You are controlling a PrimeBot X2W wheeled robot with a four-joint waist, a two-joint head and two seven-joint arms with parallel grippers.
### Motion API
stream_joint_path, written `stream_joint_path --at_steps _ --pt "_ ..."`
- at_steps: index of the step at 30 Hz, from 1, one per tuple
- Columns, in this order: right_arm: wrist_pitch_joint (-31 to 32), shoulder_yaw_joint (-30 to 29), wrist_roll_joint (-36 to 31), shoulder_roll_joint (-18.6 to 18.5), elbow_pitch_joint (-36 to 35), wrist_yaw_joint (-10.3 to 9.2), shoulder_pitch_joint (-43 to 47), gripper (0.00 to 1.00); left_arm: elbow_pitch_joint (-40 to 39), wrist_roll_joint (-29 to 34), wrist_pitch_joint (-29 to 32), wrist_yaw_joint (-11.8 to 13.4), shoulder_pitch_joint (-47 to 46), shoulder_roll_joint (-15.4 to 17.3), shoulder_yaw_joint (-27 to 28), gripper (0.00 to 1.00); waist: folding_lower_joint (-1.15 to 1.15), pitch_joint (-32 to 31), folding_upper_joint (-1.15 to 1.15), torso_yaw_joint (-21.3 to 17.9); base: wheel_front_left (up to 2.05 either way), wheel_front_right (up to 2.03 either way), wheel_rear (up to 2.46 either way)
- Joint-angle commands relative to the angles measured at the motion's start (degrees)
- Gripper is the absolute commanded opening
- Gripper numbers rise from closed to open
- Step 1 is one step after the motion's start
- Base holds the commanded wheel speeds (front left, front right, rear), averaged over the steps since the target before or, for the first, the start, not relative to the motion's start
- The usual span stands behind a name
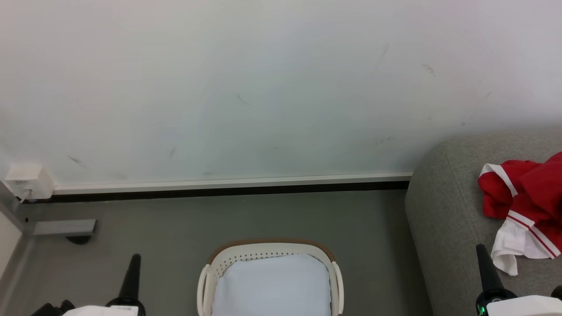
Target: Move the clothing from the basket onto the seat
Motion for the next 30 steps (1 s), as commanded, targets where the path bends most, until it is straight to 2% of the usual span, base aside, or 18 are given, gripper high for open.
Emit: stream_joint_path --at_steps 1,30 --pt "0.3 -0.4 1.3 -0.5 -0.8 -0.07 -1.5 0.0 -0.6 -1.8 0.4 0.0 -1.2 0.1 0.3 0.0 0.0 0.0 0.0 0.0 0.0 0.0 0.0" --pt "4.1 -4.3 13.4 -0.3 -1.8 -0.1 -1.5 0.0 -2.0 -14.6 4.1 0.0 -2.1 -0.4 0.9 0.0 0.0 0.8 0.0 0.0 0.0 0.0 0.0"
